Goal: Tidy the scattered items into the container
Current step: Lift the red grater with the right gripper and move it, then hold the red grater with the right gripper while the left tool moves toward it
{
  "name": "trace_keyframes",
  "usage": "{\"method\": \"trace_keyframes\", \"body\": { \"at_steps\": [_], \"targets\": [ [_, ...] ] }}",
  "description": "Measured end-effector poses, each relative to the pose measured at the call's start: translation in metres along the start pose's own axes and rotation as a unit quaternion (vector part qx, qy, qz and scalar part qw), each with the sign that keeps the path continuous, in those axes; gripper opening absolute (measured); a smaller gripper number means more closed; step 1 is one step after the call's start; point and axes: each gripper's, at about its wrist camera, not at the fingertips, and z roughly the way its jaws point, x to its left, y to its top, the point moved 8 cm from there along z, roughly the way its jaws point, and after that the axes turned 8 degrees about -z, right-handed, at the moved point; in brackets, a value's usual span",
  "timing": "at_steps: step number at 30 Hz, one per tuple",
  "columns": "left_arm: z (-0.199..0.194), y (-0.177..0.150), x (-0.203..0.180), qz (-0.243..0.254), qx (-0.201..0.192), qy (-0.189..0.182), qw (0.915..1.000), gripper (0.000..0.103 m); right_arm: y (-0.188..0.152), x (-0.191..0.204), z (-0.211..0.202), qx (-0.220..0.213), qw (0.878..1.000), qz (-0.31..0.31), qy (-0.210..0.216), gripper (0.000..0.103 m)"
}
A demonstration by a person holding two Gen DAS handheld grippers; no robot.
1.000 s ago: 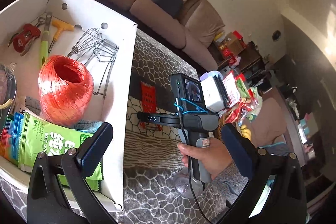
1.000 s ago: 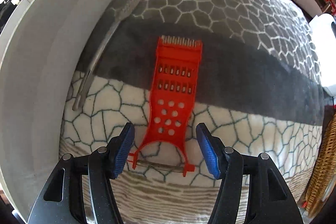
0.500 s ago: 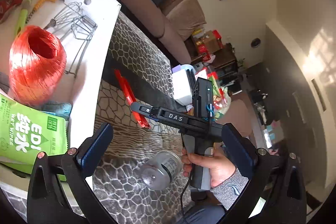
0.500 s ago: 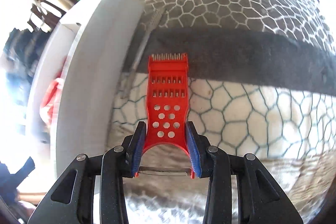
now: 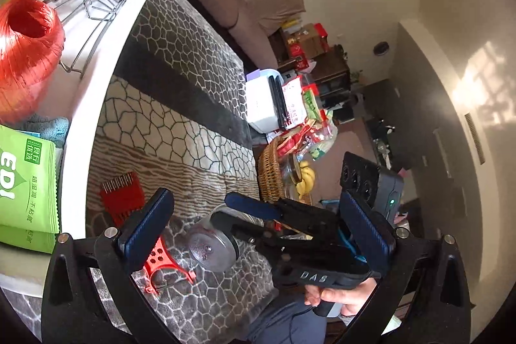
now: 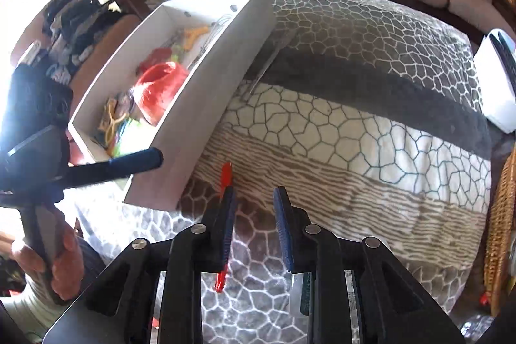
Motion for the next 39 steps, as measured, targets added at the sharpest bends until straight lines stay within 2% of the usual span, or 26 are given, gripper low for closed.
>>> {"method": "trace_keyframes", "body": {
  "at_steps": [1,2,4,8,10,12,13,14,17,19,20,21,22,24,26,28,31,33,37,39],
  "targets": [
    [-0.004,-0.001,0.001,-0.001,-0.002,0.014,0.9999,0.103,-0.007,0.004,0.006,0.006,1.0,-0.007,0.002,0.061],
    [-0.009,-0.005,0.002,-0.001,-0.003,0.026,0.9997,0.103,-0.013,0.009,0.012,0.009,1.0,-0.01,0.003,0.065],
    [-0.023,-0.016,0.004,0.009,-0.016,0.043,0.9989,0.103,-0.025,0.018,0.025,0.014,1.0,-0.019,-0.001,0.065],
    [-0.049,-0.037,0.006,0.021,-0.056,0.062,0.9963,0.103,-0.052,0.036,0.055,0.013,0.997,-0.06,-0.05,0.065],
    [-0.057,-0.049,0.014,0.016,-0.071,0.07,0.9949,0.103,-0.064,0.043,0.077,0.021,0.993,-0.085,-0.078,0.065],
    [-0.061,-0.062,0.024,0.0,-0.069,0.064,0.9956,0.103,-0.066,0.045,0.094,0.027,0.982,-0.129,-0.133,0.065],
    [-0.063,-0.067,0.03,-0.008,-0.068,0.063,0.9957,0.103,-0.066,0.045,0.102,0.038,0.98,-0.136,-0.138,0.065],
    [-0.065,-0.07,0.036,-0.014,-0.069,0.064,0.9955,0.103,-0.066,0.043,0.11,0.052,0.981,-0.131,-0.13,0.065],
    [-0.07,-0.067,0.048,-0.028,-0.075,0.069,0.9944,0.103,-0.055,0.032,0.124,0.074,0.981,-0.132,-0.122,0.075],
    [-0.075,-0.063,0.052,-0.041,-0.083,0.056,0.9942,0.103,-0.049,0.025,0.129,0.094,0.983,-0.126,-0.094,0.08],
    [-0.077,-0.062,0.053,-0.048,-0.084,0.047,0.9943,0.103,-0.047,0.023,0.129,0.1,0.983,-0.131,-0.081,0.078],
    [-0.078,-0.062,0.055,-0.052,-0.083,0.042,0.9943,0.103,-0.047,0.02,0.126,0.103,0.982,-0.138,-0.073,0.062],
    [-0.077,-0.064,0.056,-0.054,-0.082,0.042,0.9943,0.103,-0.048,0.017,0.123,0.103,0.982,-0.143,-0.07,0.031],
    [-0.075,-0.069,0.059,-0.05,-0.078,0.051,0.9944,0.103,-0.053,0.013,0.113,0.101,0.986,-0.131,-0.037,0.028],
    [-0.072,-0.075,0.062,-0.053,-0.073,0.056,0.9943,0.103,-0.062,0.011,0.105,0.095,0.986,-0.13,-0.034,0.017],
    [-0.068,-0.085,0.065,-0.058,-0.066,0.058,0.9945,0.103,-0.071,0.013,0.097,0.084,0.986,-0.137,-0.04,0.014],
    [-0.056,-0.105,0.072,-0.064,-0.047,0.065,0.9947,0.103,-0.08,0.021,0.078,0.055,0.992,-0.11,0.001,0.014],
    [-0.045,-0.119,0.079,-0.073,-0.034,0.07,0.9942,0.103,-0.084,0.024,0.066,0.04,0.994,-0.104,0.013,0.014],
    [-0.02,-0.14,0.093,-0.096,-0.006,0.071,0.9929,0.103,-0.094,0.033,0.055,0.029,0.996,-0.064,0.052,0.014],
    [-0.013,-0.144,0.098,-0.096,-0.003,0.079,0.9922,0.103,-0.099,0.025,0.054,0.033,0.997,-0.056,0.034,0.014]
  ]
}}
